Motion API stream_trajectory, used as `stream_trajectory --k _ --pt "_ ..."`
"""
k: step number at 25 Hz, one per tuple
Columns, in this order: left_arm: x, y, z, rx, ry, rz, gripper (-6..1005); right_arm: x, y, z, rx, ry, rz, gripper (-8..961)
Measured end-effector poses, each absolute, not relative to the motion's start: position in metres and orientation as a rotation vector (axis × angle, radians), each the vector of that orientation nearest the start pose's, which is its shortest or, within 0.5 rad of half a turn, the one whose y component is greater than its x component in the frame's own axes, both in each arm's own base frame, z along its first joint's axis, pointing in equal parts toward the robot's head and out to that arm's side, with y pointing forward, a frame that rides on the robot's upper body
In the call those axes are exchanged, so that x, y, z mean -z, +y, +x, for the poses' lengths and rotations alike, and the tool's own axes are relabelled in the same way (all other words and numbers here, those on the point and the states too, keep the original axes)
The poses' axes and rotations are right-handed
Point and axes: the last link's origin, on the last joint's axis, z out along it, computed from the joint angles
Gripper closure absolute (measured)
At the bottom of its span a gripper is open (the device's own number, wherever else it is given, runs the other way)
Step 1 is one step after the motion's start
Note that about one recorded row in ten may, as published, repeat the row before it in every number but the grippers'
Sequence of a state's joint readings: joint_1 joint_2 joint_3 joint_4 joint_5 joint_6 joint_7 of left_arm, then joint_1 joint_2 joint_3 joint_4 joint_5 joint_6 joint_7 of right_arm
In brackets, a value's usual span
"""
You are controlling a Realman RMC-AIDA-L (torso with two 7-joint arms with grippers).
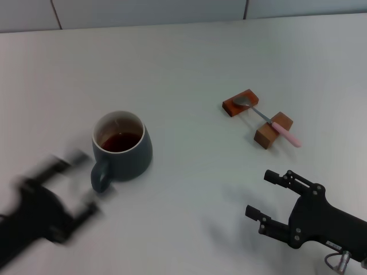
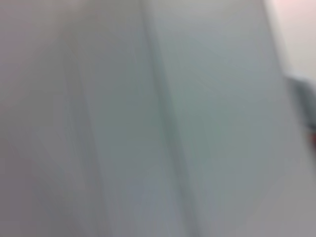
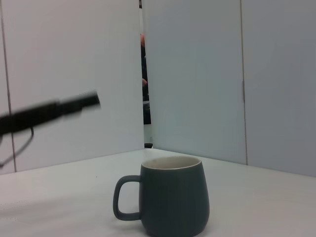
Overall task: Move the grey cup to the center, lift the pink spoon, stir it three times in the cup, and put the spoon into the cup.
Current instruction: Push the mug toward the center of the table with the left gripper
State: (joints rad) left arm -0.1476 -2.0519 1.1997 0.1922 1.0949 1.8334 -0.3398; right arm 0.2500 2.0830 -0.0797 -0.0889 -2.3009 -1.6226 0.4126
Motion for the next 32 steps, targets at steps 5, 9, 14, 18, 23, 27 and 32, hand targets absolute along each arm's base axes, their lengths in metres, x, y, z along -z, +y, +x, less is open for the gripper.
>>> stream_trajectory --k 5,9,14,18,23,27,32 --pt "-0.013 0.196 -0.325 0.889 0.043 -1.831 344 0.063 0.188 0.328 -0.879 0.372 -2.403 177" --pt "-0.005 0.210 -0.330 0.705 0.120 -1.776 506 0.062 0.188 0.328 -0.878 0.371 -2.404 177" --pt "0.025 0.235 -0.334 0.418 0.212 -1.811 797 0.062 0.188 0.328 -0.881 0.369 -2.404 176" --pt "0.045 0.244 -0.333 0.246 0.258 -1.826 975 0.062 0.189 0.327 -0.888 0.371 -2.404 176" --pt "0.062 0.249 -0.325 0.175 0.258 -1.832 987 0.062 0.189 0.327 -0.890 0.374 -2.404 176" --pt "0.075 0.251 -0.314 0.185 0.240 -1.861 996 0.062 0.189 0.328 -0.888 0.374 -2.404 176" --pt "0.085 0.255 -0.303 0.214 0.221 -1.895 997 0.062 0.189 0.328 -0.882 0.376 -2.405 177"
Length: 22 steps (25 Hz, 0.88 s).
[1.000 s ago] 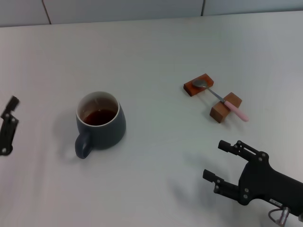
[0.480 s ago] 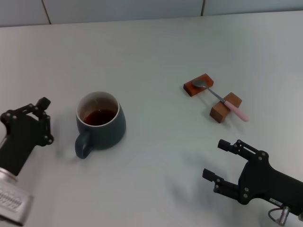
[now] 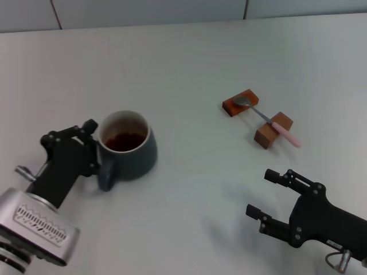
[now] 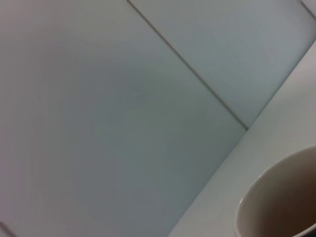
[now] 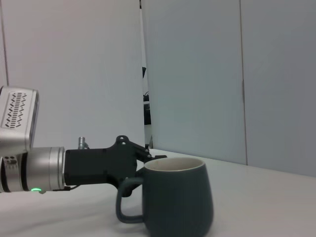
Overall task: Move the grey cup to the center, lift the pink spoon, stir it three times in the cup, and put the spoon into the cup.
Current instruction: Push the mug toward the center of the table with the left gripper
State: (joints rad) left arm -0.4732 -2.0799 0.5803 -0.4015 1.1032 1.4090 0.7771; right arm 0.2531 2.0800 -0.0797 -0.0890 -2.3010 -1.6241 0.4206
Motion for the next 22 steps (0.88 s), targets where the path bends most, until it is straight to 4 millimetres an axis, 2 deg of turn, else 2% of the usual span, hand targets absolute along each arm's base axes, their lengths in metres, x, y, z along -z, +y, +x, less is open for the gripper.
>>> stream_trajectory --k 14,16,20,21,22 --pt "0.118 0.259 -0.263 0.349 0.251 -2.022 977 0.061 0.188 0.330 -0.880 0.390 -2.394 176" --pt "0.128 0.261 -0.255 0.361 0.250 -2.069 975 0.060 0.189 0.330 -0.882 0.390 -2.389 176" --pt "0.129 0.262 -0.254 0.375 0.221 -2.077 969 0.057 0.188 0.329 -0.902 0.404 -2.359 177" --pt "0.119 0.261 -0.255 0.429 0.174 -2.023 968 0.051 0.189 0.330 -0.934 0.446 -2.303 177" --pt "0.119 0.261 -0.255 0.429 0.174 -2.023 966 0.051 0.189 0.330 -0.934 0.446 -2.303 177"
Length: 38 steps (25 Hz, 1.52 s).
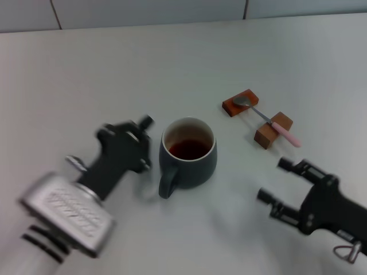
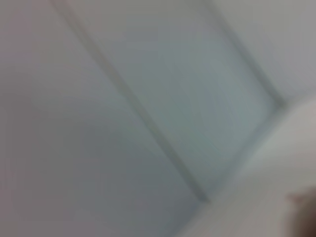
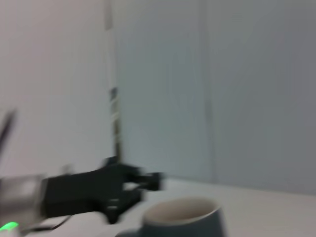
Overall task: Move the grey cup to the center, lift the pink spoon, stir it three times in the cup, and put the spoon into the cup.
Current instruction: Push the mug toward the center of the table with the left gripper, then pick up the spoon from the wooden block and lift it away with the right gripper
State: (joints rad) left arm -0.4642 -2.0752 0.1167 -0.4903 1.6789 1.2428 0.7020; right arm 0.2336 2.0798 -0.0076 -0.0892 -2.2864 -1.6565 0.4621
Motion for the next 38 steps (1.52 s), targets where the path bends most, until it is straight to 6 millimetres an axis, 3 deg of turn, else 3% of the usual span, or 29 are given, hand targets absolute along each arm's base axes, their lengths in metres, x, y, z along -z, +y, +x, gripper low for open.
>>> stream_trajectory --k 1,2,3,4,8,9,12,14,23,24,29,38 --pt "0.111 0.260 -0.257 0.465 0.139 -1.982 965 0.047 0.190 0.332 -0.955 0.480 -2.264 177" --pt "0.091 0.256 -0.264 0.561 0.052 -1.877 963 0.037 0.192 0.336 -1.000 0.569 -2.176 177" --pt "0.091 0.256 -0.264 0.561 0.052 -1.877 962 0.037 0.192 0.336 -1.000 0.569 -2.176 176" --pt "0.071 0.249 -0.273 0.668 0.005 -1.820 961 0.026 0.194 0.343 -1.050 0.689 -2.084 176" --pt "0.049 0.234 -0.287 0.847 -0.045 -1.848 955 0.010 0.197 0.354 -1.108 0.874 -1.999 176" --pt "0.037 0.227 -0.300 0.918 -0.099 -1.898 954 0.001 0.198 0.360 -1.125 0.964 -1.968 176" --pt "0.029 0.219 -0.310 0.959 -0.146 -1.978 917 -0.004 0.201 0.365 -1.138 1.048 -1.938 177" --pt "0.030 0.207 -0.316 0.966 -0.140 -2.123 848 -0.007 0.209 0.371 -1.130 1.150 -1.904 177" --pt "0.048 0.184 -0.322 0.901 -0.135 -2.297 514 0.003 0.234 0.370 -1.072 1.254 -1.913 176" --pt "0.053 0.185 -0.324 0.869 -0.143 -2.321 316 0.008 0.239 0.369 -1.053 1.264 -1.926 176" --pt "0.059 0.190 -0.323 0.846 -0.134 -2.350 197 0.021 0.250 0.362 -1.019 1.286 -1.966 176" --pt "0.066 0.195 -0.320 0.833 -0.139 -2.378 197 0.032 0.257 0.359 -0.990 1.317 -1.977 177"
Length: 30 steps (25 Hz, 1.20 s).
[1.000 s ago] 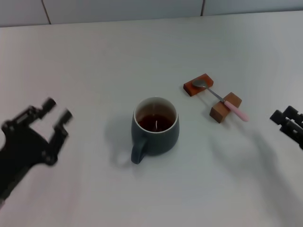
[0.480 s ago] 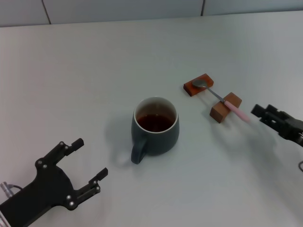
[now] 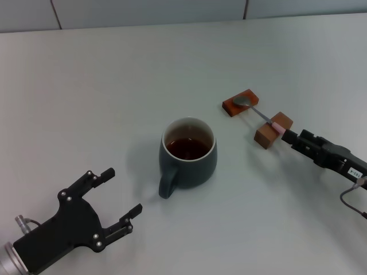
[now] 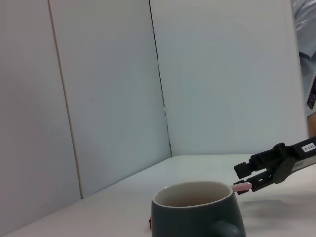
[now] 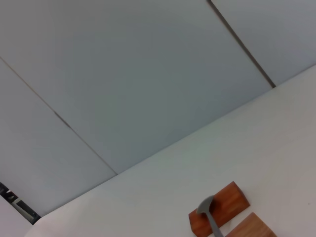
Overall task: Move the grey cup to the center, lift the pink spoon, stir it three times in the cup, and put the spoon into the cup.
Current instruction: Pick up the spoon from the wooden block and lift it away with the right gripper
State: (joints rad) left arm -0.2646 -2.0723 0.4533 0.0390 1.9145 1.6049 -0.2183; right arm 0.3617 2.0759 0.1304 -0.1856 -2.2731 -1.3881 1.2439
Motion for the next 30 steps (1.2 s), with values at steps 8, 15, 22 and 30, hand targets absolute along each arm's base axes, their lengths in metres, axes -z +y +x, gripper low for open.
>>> stream_trajectory --k 8,15,22,30 --pt "0.0662 0.1948 -0.3201 0.831 -0.139 -2.380 197 0.0344 0.2599 0.3594 -0.966 1.332 -1.981 197" --pt "0.0663 0.1947 -0.3200 0.832 -0.140 -2.380 197 0.0350 0.2625 0.3608 -0.949 1.342 -1.973 246" --pt "0.0665 0.1944 -0.3200 0.832 -0.140 -2.383 197 0.0360 0.2640 0.3590 -0.942 1.340 -1.994 509" --pt "0.0667 0.1947 -0.3197 0.832 -0.138 -2.385 197 0.0370 0.2665 0.3564 -0.945 1.345 -2.007 663"
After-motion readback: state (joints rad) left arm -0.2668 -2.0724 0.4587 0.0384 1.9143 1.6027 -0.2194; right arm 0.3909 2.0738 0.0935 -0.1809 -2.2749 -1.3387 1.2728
